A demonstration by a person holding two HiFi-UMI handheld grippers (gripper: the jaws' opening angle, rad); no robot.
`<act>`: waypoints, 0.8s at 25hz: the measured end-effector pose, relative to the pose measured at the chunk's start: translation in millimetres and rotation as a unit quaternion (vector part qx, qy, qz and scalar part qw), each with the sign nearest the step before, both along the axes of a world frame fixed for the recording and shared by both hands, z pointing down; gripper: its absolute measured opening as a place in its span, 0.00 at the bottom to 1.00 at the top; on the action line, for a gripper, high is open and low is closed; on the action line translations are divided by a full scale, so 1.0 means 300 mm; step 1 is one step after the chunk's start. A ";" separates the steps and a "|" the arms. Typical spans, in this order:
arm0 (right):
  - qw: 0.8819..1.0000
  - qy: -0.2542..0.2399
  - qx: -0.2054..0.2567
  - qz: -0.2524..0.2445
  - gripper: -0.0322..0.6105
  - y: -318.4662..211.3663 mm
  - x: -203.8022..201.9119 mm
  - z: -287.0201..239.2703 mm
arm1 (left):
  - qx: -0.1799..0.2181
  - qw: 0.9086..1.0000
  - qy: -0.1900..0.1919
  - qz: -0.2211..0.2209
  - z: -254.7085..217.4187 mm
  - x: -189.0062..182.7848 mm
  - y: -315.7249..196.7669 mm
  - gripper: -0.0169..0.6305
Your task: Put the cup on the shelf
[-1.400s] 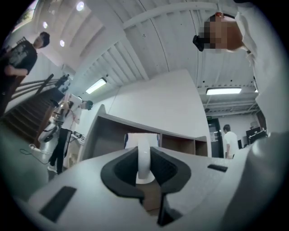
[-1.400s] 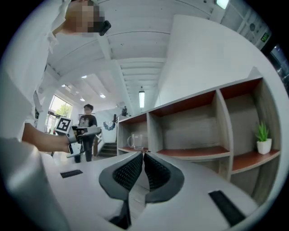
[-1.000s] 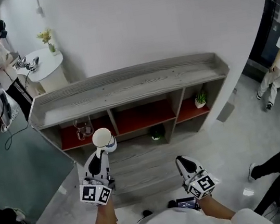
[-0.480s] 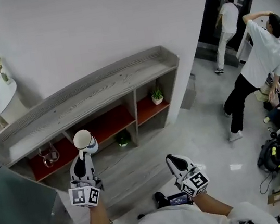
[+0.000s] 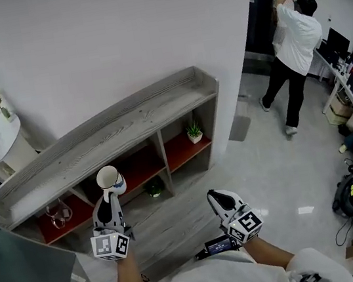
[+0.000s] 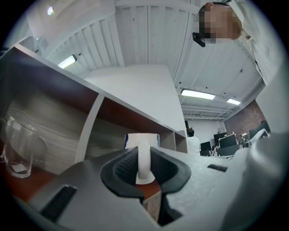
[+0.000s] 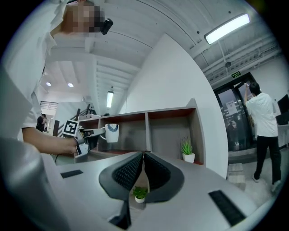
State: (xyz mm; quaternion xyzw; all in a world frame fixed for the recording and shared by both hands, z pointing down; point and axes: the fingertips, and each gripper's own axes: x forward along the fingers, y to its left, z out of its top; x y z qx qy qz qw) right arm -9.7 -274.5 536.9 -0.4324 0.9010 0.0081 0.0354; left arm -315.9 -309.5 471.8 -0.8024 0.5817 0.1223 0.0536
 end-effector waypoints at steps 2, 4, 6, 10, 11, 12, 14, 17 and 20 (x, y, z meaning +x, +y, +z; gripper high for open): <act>1.000 -0.003 0.005 -0.002 0.11 -0.042 0.010 -0.014 | -0.004 1.000 -0.003 0.001 0.006 0.018 -0.045 0.12; 1.000 -0.004 0.007 -0.002 0.11 -0.081 0.025 -0.018 | -0.009 1.000 -0.003 0.004 0.013 0.039 -0.092 0.12; 1.000 -0.004 0.005 -0.003 0.11 -0.114 0.036 -0.010 | -0.017 1.000 -0.005 0.004 0.024 0.054 -0.134 0.12; 1.000 -0.004 -0.008 -0.002 0.11 -0.165 0.069 0.021 | -0.031 0.999 -0.010 0.001 0.049 0.083 -0.201 0.12; 1.000 -0.004 -0.011 -0.001 0.11 -0.178 0.078 0.026 | -0.036 0.999 -0.011 -0.001 0.053 0.090 -0.217 0.12; 1.000 -0.005 -0.012 -0.001 0.11 -0.190 0.085 0.029 | -0.041 0.999 -0.013 -0.003 0.059 0.096 -0.232 0.12; 1.000 -0.007 -0.013 -0.001 0.11 -0.214 0.097 0.030 | -0.050 0.999 -0.016 -0.009 0.069 0.105 -0.257 0.12; 1.000 -0.011 -0.010 -0.001 0.11 -0.250 0.111 0.021 | -0.063 0.998 -0.022 -0.017 0.075 0.122 -0.297 0.12; 1.000 -0.011 -0.011 -0.005 0.11 -0.278 0.122 0.027 | -0.080 0.996 -0.031 -0.022 0.090 0.138 -0.334 0.12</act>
